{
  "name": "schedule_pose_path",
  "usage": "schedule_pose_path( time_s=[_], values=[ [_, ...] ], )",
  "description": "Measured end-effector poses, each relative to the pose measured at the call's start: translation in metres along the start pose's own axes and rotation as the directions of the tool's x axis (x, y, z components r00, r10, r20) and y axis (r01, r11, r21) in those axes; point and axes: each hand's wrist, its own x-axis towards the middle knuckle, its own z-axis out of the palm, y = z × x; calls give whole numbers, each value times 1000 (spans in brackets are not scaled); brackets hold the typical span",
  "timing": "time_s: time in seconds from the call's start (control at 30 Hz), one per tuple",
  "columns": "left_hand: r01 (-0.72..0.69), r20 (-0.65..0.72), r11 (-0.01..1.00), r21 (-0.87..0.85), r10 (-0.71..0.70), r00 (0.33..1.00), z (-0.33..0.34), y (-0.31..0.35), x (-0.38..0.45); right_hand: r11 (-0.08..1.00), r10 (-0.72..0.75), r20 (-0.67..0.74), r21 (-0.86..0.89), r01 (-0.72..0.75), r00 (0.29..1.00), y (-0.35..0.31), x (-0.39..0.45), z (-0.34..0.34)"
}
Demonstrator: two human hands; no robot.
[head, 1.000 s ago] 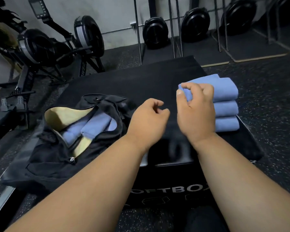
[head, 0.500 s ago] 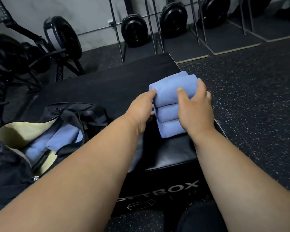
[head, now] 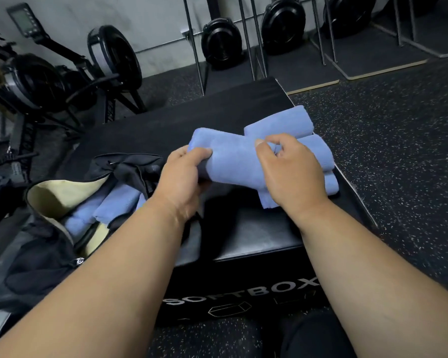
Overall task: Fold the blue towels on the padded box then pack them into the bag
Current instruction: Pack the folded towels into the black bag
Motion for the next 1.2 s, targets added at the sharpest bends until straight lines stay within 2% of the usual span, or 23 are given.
schedule_pose_path(
  time_s=[0.1,0.17,0.27,0.33,0.43,0.53,0.63,0.73,0.8,0.87,0.93,0.97,1.07,1.2],
  values=[
    [-19,71,1000,-17,20,997,-39,10,-20,988,-153,51,-3,153,987,-8,-10,15],
    [-37,113,999,0,37,993,-63,17,-35,975,-216,220,104,198,951,-15,-19,24],
    [-95,153,995,41,87,984,-96,27,-51,938,-261,514,335,89,817,-30,-36,41],
    [-129,166,989,68,116,979,-118,34,-59,900,-315,620,434,20,718,-40,-48,56],
    [-144,183,986,80,128,975,-139,43,-67,866,-367,681,498,-34,633,-56,-63,68],
    [-136,132,990,43,130,983,-157,43,-77,841,-395,692,538,-66,604,-71,-75,80],
    [-111,66,993,-34,113,991,-176,38,-86,834,-390,689,545,-83,611,-86,-91,98],
    [-27,5,999,-34,27,1000,-199,33,-93,844,-388,692,532,-66,609,-98,-108,125],
    [-18,-67,1000,-16,17,998,-216,31,-93,851,-397,650,525,-5,648,-103,-115,144],
    [-55,-162,998,-14,52,985,-236,30,-94,867,-463,545,443,229,699,-106,-118,163],
    [-88,-214,996,-14,83,973,-258,29,-93,811,-566,469,166,562,678,-108,-118,178],
    [-99,-234,995,-13,93,968,-268,29,-93,744,-588,478,3,668,653,-110,-118,183],
    [-106,-288,994,-28,94,953,-292,26,-90,566,-498,612,-306,765,614,-110,-119,195],
    [-139,-305,990,-24,125,944,-312,22,-83,489,-394,682,-412,769,616,-114,-120,200]
  ],
)
